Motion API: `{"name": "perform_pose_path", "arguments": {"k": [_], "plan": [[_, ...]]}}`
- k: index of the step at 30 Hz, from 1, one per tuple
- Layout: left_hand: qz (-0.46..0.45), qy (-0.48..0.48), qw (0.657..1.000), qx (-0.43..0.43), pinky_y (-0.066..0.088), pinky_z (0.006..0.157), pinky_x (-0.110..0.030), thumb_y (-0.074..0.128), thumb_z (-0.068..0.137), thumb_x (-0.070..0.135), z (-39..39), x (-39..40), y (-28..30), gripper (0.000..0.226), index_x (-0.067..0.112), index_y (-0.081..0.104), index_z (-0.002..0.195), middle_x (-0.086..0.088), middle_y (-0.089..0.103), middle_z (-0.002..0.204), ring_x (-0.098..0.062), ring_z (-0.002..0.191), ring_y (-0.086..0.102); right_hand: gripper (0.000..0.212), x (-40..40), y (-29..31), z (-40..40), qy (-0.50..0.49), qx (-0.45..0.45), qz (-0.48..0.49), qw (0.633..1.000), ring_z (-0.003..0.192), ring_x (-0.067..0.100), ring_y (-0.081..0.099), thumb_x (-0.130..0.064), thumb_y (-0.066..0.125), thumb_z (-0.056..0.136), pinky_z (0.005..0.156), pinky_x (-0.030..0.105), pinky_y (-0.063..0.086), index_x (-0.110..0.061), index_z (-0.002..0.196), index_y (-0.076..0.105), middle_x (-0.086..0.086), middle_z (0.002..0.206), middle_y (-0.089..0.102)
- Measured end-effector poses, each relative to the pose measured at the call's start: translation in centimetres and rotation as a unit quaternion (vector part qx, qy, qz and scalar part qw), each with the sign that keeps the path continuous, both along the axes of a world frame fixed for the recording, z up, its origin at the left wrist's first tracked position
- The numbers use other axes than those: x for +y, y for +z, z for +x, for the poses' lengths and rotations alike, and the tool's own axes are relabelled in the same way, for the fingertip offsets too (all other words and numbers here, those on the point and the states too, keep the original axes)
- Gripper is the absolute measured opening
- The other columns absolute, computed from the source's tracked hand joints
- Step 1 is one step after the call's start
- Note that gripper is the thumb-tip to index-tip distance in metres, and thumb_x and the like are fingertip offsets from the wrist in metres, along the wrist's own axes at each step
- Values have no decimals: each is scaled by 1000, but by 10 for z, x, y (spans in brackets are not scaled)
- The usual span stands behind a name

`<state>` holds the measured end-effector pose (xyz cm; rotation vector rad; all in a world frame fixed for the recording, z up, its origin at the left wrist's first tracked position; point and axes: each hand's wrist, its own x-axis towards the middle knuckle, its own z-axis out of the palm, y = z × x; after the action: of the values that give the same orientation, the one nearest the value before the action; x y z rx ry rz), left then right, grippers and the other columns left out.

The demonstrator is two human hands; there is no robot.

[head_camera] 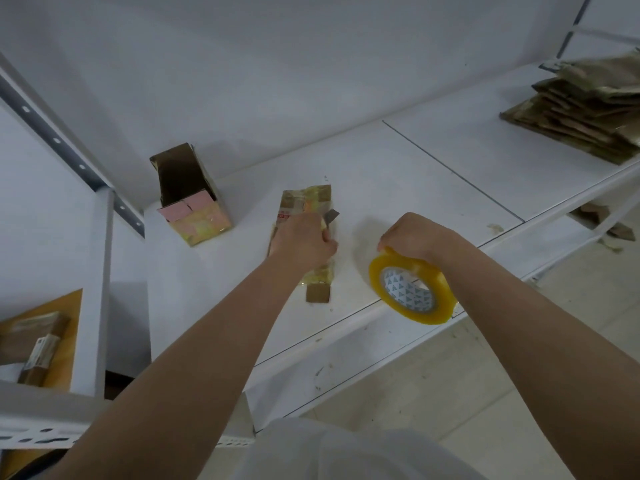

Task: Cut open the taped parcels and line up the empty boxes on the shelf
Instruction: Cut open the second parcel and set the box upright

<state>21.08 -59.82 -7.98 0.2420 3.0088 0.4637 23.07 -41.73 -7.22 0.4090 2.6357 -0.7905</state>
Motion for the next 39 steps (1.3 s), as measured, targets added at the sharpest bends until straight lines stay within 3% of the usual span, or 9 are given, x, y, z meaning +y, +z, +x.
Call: {"name": "perform_pose_path", "arguments": {"k": [6, 9, 12, 15, 18, 23, 28, 32, 39], "plan": [[-57, 18, 998, -6, 45, 62, -33, 70, 81, 15, 4, 15, 4, 33, 20, 40, 92, 2, 47, 83, -22, 81, 54, 27, 15, 1, 12, -11, 4, -34, 999, 91, 27, 64, -38, 63, 86, 93, 44, 52, -22, 106, 71, 6, 102, 68], [-57, 0, 998, -4, 46, 60, -32, 71, 78, 15, 3, 12, 3, 30, 19, 42, 85, 3, 47, 77, -25, 79, 59, 27, 21, 1, 19, -14, 22, -84, 996, 98, 27, 63, -37, 62, 91, 96, 44, 51, -22, 111, 72, 6, 110, 68], [53, 3, 998, -26, 41, 58, -24, 71, 79, 26, -1, 3, 5, 27, 18, 46, 71, 6, 50, 66, -23, 70, 60, 28, 26, 5, 22, -22, 53, -133, 990, 101, 26, 61, -36, 60, 95, 94, 39, 50, -22, 115, 72, 5, 112, 66], [106, 72, 992, 17, 52, 78, -38, 73, 80, 44, -3, 4, 12, 47, 14, 52, 110, 0, 62, 99, -24, 92, 60, 29, 26, 9, 22, -26, 69, -141, 987, 98, 25, 60, -38, 58, 96, 93, 39, 50, -23, 118, 71, 4, 109, 63], [18, 114, 993, 31, 51, 81, -41, 72, 81, 50, -3, 13, 9, 75, 9, 41, 135, -7, 58, 119, -29, 109, 59, 30, 24, 10, 21, -26, 73, -133, 988, 102, 27, 60, -39, 56, 97, 97, 43, 50, -24, 119, 70, 4, 112, 63], [-91, -5, 996, -8, 49, 74, -36, 63, 86, 28, -2, -6, 11, 57, 23, 43, 139, -4, 58, 110, -27, 103, 59, 28, 23, 8, 20, -24, 73, -128, 989, 98, 25, 60, -39, 56, 97, 97, 42, 49, -24, 116, 71, 3, 105, 63], [31, 37, 999, -11, 50, 76, -34, 74, 78, 48, -3, -27, 32, 47, 22, 53, 111, 0, 61, 104, -21, 93, 60, 27, 20, 4, 19, -33, 69, -112, 991, 101, 26, 62, -42, 56, 96, 98, 44, 49, -28, 114, 71, 3, 108, 65], [-48, 55, 996, 47, 45, 72, -34, 61, 79, 69, 0, 12, 25, 71, 23, 49, 131, -4, 47, 123, -29, 104, 60, 25, 16, 5, 18, -38, 66, -112, 991, 95, 25, 61, -41, 56, 96, 95, 43, 50, -27, 110, 71, 2, 102, 64], [-71, -97, 992, -28, 42, 87, -29, 72, 82, 42, -1, -4, 27, 68, 35, 43, 143, 5, 39, 144, -20, 125, 51, 26, 31, 7, 21, -48, 62, -91, 993, 96, 23, 58, -40, 56, 96, 94, 40, 49, -27, 114, 71, -1, 104, 60]]}}
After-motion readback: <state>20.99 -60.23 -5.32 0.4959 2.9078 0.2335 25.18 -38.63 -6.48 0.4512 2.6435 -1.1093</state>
